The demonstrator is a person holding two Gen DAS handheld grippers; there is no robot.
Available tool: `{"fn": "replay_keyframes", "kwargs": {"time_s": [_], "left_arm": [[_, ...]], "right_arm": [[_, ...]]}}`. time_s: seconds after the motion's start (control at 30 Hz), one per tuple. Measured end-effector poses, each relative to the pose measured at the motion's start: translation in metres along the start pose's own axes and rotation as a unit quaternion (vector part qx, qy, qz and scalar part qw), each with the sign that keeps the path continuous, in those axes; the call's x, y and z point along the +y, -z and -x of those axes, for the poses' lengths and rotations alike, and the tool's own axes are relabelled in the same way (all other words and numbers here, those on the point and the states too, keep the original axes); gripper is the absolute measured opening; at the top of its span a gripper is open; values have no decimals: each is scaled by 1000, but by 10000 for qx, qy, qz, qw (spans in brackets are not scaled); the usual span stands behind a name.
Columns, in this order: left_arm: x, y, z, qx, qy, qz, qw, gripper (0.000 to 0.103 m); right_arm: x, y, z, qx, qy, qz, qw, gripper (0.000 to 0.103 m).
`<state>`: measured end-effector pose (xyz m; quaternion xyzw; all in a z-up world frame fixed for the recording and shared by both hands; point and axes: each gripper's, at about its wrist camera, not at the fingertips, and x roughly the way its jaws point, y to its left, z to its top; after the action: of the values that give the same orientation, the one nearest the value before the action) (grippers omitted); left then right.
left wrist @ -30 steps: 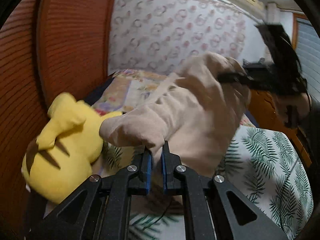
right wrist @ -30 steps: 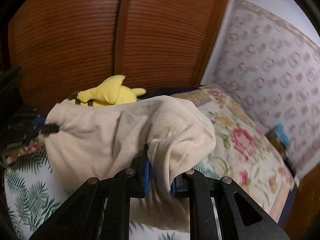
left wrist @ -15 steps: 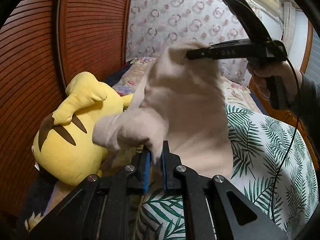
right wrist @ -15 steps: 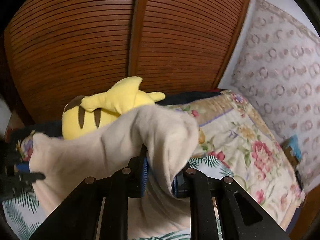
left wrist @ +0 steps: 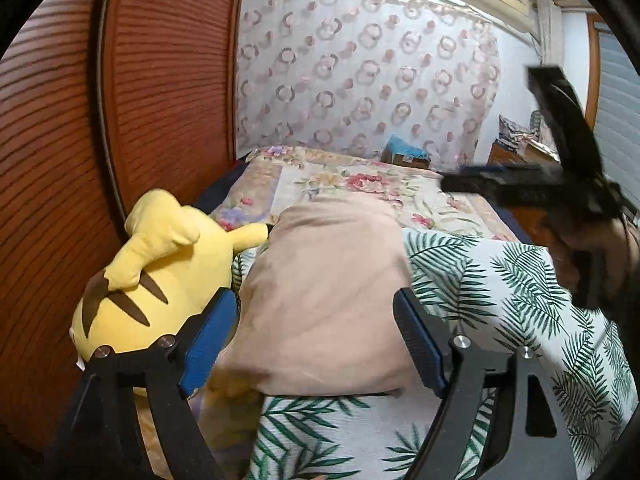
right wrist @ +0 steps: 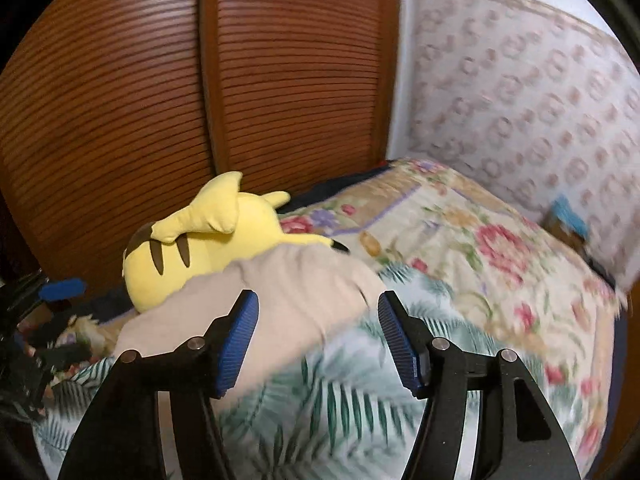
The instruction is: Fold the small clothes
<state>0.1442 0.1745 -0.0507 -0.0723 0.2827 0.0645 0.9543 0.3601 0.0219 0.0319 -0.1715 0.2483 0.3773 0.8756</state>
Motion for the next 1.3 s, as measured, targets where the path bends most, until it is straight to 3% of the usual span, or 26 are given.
{"fn": "replay_keyframes", "kwargs": {"time_s": [0.17, 0.43, 0.73, 0.93, 1.3], "left_arm": [[-26, -1, 15, -157, 126, -192, 9996, 81], [-72, -1, 44, -348, 392, -506, 9973, 81], [-122, 0, 78, -550, 700, -731, 9933, 81], [-141, 6, 97, -629, 835, -782, 9914, 81], [-149, 9, 107, -658, 826, -804, 9912, 81]], "right_arm": [[3, 44, 55, -163, 356, -675, 9970, 64], [32, 102, 141, -494, 902, -1161, 9879, 64], [76, 154, 242, -964, 1732, -1584, 9673, 66], [111, 170, 274, -1183, 2150, -1784, 9529, 66], [131, 170, 274, -1273, 2274, -1849, 9476, 66]]}}
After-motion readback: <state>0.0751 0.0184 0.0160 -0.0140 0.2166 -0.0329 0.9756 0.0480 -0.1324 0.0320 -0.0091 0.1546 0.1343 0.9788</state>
